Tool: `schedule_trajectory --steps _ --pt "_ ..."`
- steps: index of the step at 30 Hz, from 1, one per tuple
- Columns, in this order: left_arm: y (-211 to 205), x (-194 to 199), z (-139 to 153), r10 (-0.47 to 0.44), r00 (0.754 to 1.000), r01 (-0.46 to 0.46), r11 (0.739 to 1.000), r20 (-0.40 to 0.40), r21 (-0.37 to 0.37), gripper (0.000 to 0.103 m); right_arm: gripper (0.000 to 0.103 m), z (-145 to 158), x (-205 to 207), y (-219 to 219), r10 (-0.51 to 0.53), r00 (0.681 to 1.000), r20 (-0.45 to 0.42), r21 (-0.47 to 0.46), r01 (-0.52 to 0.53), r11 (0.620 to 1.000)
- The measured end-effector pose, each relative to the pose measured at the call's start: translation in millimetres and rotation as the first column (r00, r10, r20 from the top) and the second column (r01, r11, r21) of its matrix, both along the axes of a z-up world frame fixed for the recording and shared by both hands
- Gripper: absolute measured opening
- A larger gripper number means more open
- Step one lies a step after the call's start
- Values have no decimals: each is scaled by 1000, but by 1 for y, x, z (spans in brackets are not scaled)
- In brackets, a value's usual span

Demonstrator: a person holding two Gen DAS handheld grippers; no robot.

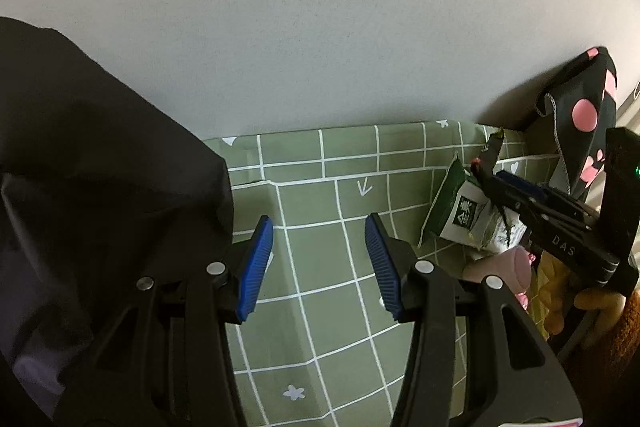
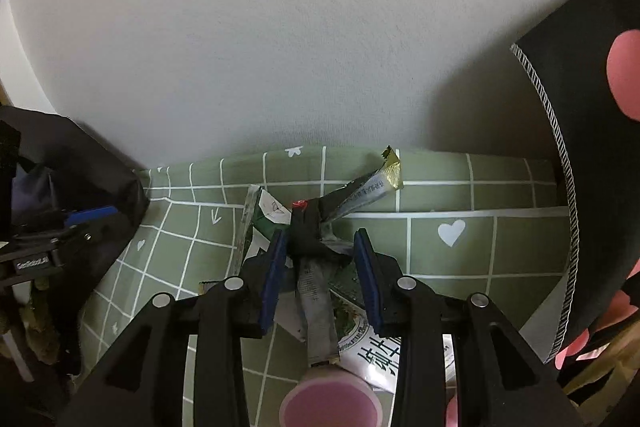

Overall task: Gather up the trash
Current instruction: 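Grasp the grey-green wrapper strip with the right tool while the left tool approaches the green milk carton, then grasp and lift the green milk carton with the left tool while the right tool holds the wrapper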

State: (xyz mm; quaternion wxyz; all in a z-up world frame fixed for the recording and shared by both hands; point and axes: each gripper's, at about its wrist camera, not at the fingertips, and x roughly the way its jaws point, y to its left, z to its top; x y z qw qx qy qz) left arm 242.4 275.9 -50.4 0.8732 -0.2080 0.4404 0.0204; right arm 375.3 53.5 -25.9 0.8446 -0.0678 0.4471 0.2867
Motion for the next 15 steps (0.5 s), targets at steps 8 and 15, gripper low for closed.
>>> schedule_trajectory --steps 8,15 --pt "-1 16 -6 -27 1000 26 998 -4 -59 46 24 6 -4 -13 -19 1000 -14 -51 18 999" --pt "-17 32 -2 -65 998 65 995 7 -69 46 22 41 -14 -45 -75 996 54 -50 77 996"
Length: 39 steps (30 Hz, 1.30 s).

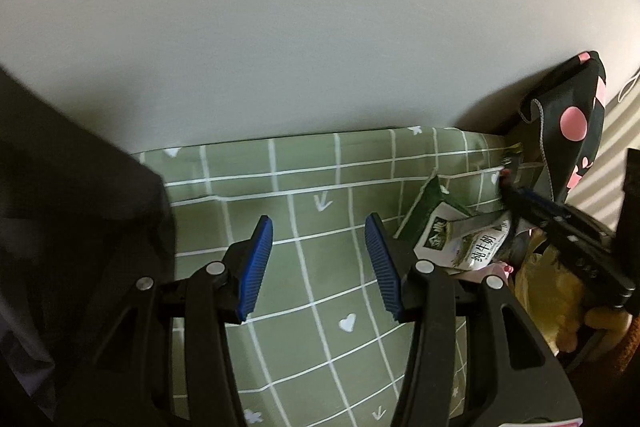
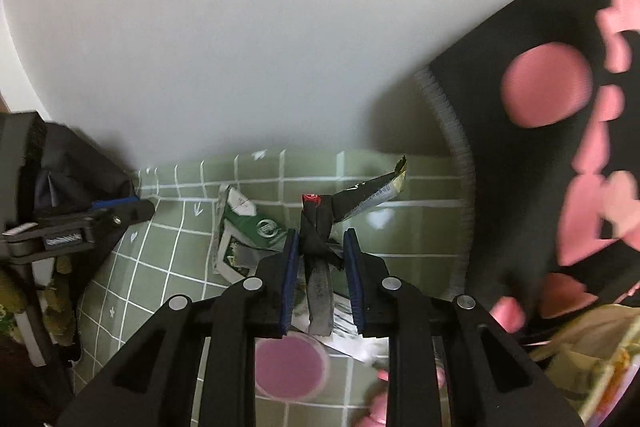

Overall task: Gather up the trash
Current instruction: 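Grasp and lift the green milk carton with the left tool while the right tool holds the wrapper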

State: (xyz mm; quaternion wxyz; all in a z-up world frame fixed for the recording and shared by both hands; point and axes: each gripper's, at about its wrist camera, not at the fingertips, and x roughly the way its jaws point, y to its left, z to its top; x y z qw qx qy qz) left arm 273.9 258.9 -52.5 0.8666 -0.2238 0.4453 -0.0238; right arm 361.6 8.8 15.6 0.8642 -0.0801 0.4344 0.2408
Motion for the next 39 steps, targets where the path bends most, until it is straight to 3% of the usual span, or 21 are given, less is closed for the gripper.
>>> schedule_trajectory --steps 5,10,13,19,23,25,27,29,31,34,39 --pt "-18 14 9 -104 993 104 995 53 12 46 22 35 -13 -31 -74 994 85 -9 76 997" --pt "-34 33 27 -220 966 217 975 134 41 47 22 63 -28 -71 -169 978 125 -2 170 985" --pt "-49 52 37 -288 943 275 956 166 99 50 22 68 -38 -90 -215 967 136 6 217 976" --pt "-89 79 30 -429 896 405 895 113 187 50 22 68 -62 -124 -320 937 139 15 321 947" --pt "-114 85 18 -528 848 501 827 47 254 50 22 69 -77 -145 -363 921 145 10 365 931" --pt "-112 80 11 -560 828 543 809 15 225 50 22 72 -84 -158 -387 911 145 14 389 921" --pt "-105 74 8 -578 816 574 808 -6 137 50 22 71 -89 -161 -400 905 145 16 402 916" --pt "-96 59 7 -585 811 582 808 1 95 50 22 71 -95 -166 -411 900 148 17 413 911" --pt "-94 49 7 -610 792 609 790 3 68 50 22 69 -99 -174 -421 895 148 21 422 906" --pt "-99 37 8 -657 754 653 748 -6 115 52 22 65 -101 -180 -433 890 141 28 433 901" --pt "-115 38 15 -687 726 677 709 -22 196 52 22 65 -106 -186 -451 882 137 37 450 892"
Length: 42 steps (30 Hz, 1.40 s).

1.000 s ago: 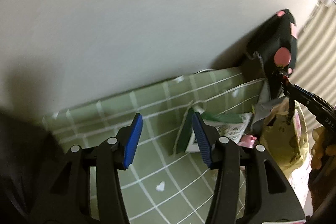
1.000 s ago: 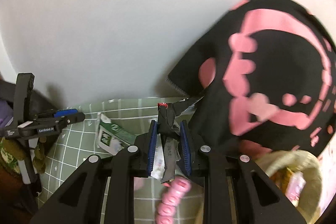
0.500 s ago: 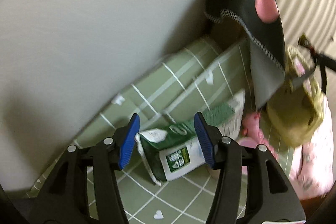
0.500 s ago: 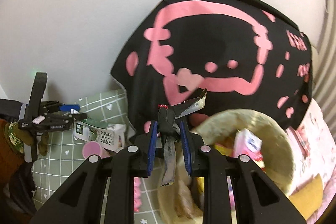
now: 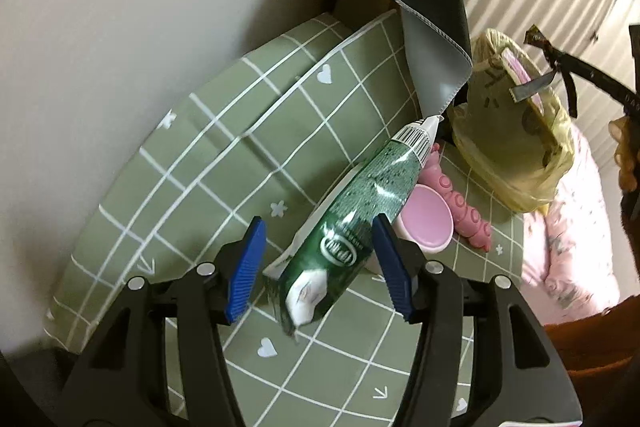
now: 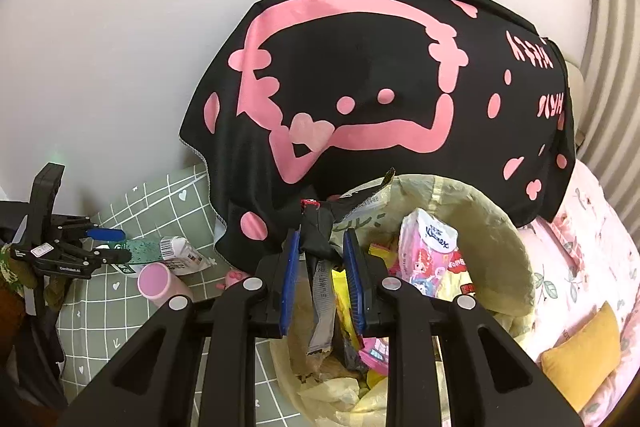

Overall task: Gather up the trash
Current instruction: 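Grasp and lift the green milk carton with the left tool while the right tool holds the wrapper, then carry the milk carton and wrapper over the trash bag and open both tools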

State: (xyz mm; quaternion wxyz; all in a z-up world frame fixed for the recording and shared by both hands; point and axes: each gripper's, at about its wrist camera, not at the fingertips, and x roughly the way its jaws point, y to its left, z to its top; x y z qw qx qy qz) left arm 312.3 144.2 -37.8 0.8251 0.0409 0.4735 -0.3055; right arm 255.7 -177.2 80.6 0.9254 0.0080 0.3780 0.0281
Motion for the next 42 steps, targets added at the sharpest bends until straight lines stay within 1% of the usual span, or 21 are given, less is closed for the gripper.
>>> schedule_trajectory --steps 3,5,7,11,16,18,19,20,22,24,26,28,31,34,36,39,42 --pt "-5 1 0 -8 1000 7 999 28 31 52 22 1 -2 -3 -3 1000 2 -8 3 1000" --pt "-9 0 -1 -23 999 22 999 28 39 52 22 0 -2 -5 -10 1000 0 -6 10 1000" --pt "-17 -4 -2 -46 999 45 998 23 49 52 22 0 -3 -6 -12 1000 1 -4 12 1000" --pt "-27 -14 -6 -104 994 100 989 34 105 52 22 1 -6 -8 -21 1000 5 -3 21 1000" --pt "-27 -13 -12 -82 996 78 988 29 133 52 22 3 -11 -11 -31 999 16 0 31 1000" --pt "-26 -11 -14 -58 998 56 988 15 143 49 22 3 -13 -11 -34 999 18 3 34 999" --pt "-24 -10 -14 -46 999 45 991 8 128 47 22 4 -14 -11 -33 999 21 5 33 999" --pt "-20 -9 -11 -24 1000 24 994 0 102 40 22 4 -15 -11 -33 999 23 6 33 999" --pt "-11 -6 -4 18 1000 -18 999 -18 42 37 22 6 -18 -10 -27 999 32 13 27 1000" --pt "-4 -7 7 61 998 -61 998 -12 -9 34 22 9 -20 -8 -18 999 44 21 17 1000" --pt "-1 -11 17 94 996 -94 995 2 -26 32 22 12 -22 -6 1 998 58 28 -3 1000" --pt "0 -17 30 144 989 -143 989 20 -26 31 22 16 -24 -3 24 997 74 29 -27 999" --pt "-1 -29 54 223 972 -222 975 70 -28 29 22 21 -28 1 64 993 99 32 -67 997" --pt "-3 -46 77 294 951 -287 955 100 -72 29 22 22 -30 3 91 990 109 34 -95 995" --pt "-6 -55 90 321 939 -311 946 122 -90 29 22 22 -32 3 105 988 113 36 -109 993" --pt "-13 -72 114 368 914 -353 929 169 -115 29 22 25 -35 4 127 984 124 40 -133 990" --pt "-22 -84 134 396 900 -371 915 182 -155 29 22 34 -42 7 143 979 146 37 -150 988"
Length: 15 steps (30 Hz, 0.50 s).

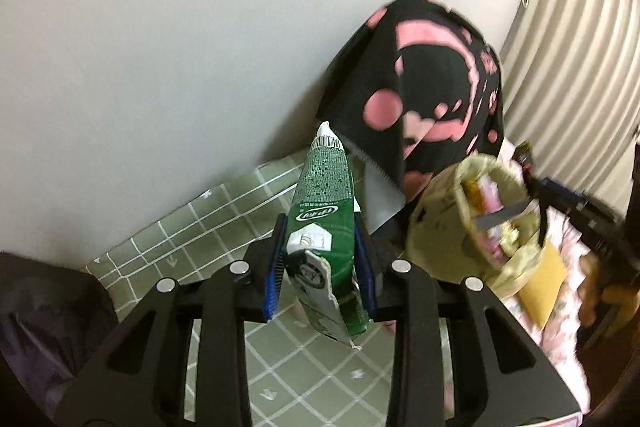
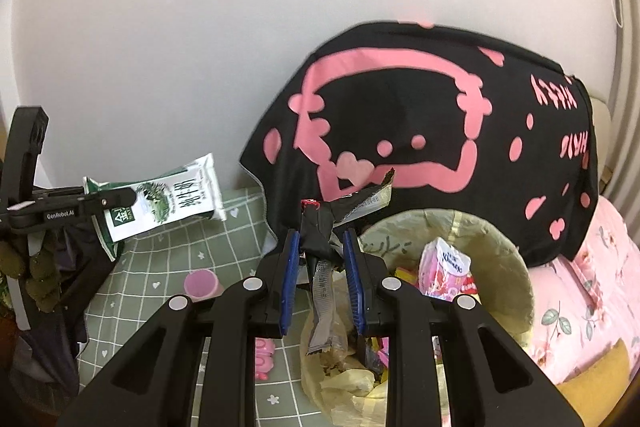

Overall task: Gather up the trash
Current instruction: 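Carry the milk carton and wrapper over the trash bag and open both tools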

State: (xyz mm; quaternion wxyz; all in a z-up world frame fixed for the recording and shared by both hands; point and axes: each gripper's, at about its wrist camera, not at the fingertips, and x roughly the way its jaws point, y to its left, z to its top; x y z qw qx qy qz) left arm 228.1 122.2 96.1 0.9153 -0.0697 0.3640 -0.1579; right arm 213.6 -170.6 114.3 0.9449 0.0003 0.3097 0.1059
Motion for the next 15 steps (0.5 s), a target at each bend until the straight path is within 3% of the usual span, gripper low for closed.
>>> schedule_trajectory --steps 6,15 --pt "-42 -22 32 -30 999 30 1000 43 -8 29 22 25 -23 -6 -2 998 62 -26 4 1000" --pt "-121 -34 45 -169 983 173 984 77 -45 29 22 40 -56 -53 -91 991 101 -32 95 995"
